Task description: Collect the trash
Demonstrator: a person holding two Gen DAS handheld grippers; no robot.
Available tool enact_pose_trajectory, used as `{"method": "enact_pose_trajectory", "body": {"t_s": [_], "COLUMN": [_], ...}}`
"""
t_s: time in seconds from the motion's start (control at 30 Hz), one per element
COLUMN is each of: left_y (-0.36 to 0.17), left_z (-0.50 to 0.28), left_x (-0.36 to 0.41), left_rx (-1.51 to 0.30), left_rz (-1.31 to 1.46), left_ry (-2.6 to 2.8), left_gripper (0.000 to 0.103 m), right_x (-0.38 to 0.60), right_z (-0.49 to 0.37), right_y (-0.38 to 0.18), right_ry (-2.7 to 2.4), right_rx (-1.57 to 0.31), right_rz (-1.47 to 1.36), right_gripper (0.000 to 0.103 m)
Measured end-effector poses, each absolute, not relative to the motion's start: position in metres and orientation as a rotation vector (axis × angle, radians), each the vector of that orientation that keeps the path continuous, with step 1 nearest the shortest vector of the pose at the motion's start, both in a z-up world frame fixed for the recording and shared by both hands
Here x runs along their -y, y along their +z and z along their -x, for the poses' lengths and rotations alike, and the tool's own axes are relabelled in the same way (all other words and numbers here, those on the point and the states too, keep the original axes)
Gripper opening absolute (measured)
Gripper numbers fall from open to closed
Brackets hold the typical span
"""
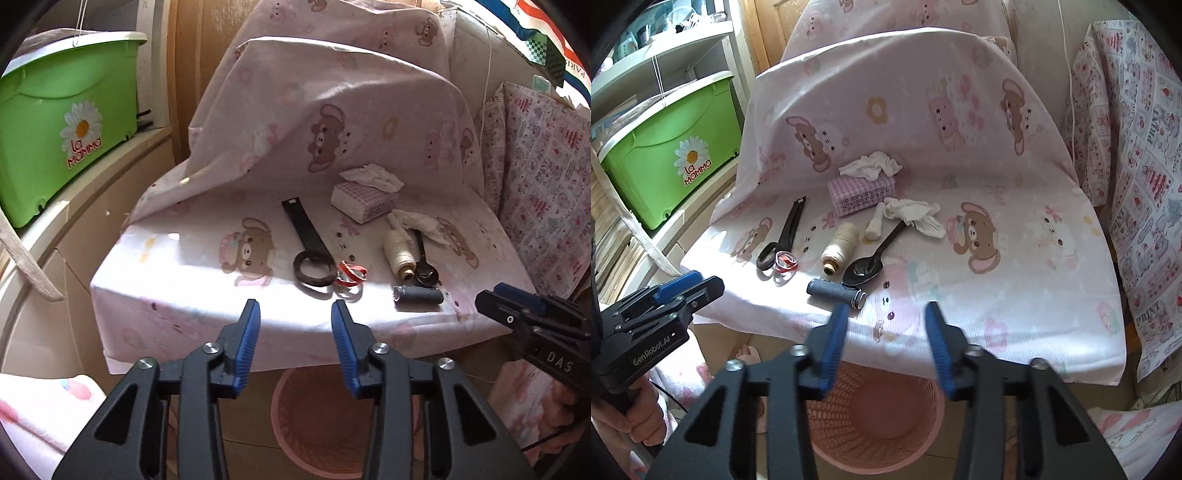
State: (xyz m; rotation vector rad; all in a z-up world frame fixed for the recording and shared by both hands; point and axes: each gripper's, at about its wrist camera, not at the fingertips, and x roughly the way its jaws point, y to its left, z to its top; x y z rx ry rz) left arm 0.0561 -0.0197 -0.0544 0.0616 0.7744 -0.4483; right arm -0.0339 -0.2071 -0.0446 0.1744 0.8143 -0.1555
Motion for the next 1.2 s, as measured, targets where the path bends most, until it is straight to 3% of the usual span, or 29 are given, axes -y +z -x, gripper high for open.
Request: {"method": "enact_pose_trajectory", "body": {"t_s": [0.1,0.3,0.53,0.63,0.7,0.73,0.8,0.9,1.07,1.2], "left_y": [-0.055,-0.068,-0.074,-0.078,-0.081,-0.081,-0.083,-0.082,-0.069,-0.058], "left_z": [-0.057,-0.088,-0.091,-0.094,-0.095,-0.096,-0.100,-0.102,-0.095,-0.086], "left_x": [0.031,0.033,0.048,0.054,0.055,0.053,0.048,0.041,0.033,0.025], "left_rx": [-0.752,-0.831,-0.796,-0.802,-0.803,-0.804,-0.824,-0.833,-0.791,-0.740], "left_rz": [-0.092,-0.023,-0.077,-0.078,-0.088,-0.080,-0.044,-0.005,-0.013,-0.049], "left_ry": [-0.460,-0.405,-0.417,-0.426,-0.409,-0.405,-0.404,-0.395,-0.376,-0.325], "left_gripper": [0.028,0.032,0.032,0.032,0.031,0.028,0.009,0.003,0.002,0.002], "right_x": [0.202,0.202,0.215,0.220,0.221,0.222,0.222,0.220,0.215,0.210], "right_z": [0.031,0.022,0.018,0.016,0.016,0.016,0.016,0.017,0.017,0.018], "right_y": [-0.047,-0.053,-0.057,-0.060,-0.061,-0.061,-0.059,-0.057,-0.055,-0.054], "right_ry": [-0.123,-0.097,-0.121,-0.130,-0.141,-0.145,-0.146,-0.144,-0.132,-0.124], "right_rx": [-0.812,-0.841,-0.848,-0.856,-0.851,-0.847,-0.841,-0.830,-0.824,-0.808], "right_rz": [-0.177,-0.202,-0.242,-0.263,-0.266,-0.265,-0.253,-0.241,-0.221,-0.205], "right_gripper": [0.016,0.016,0.016,0.026,0.039,0.040,0.043,0.047,0.050,0.063]}}
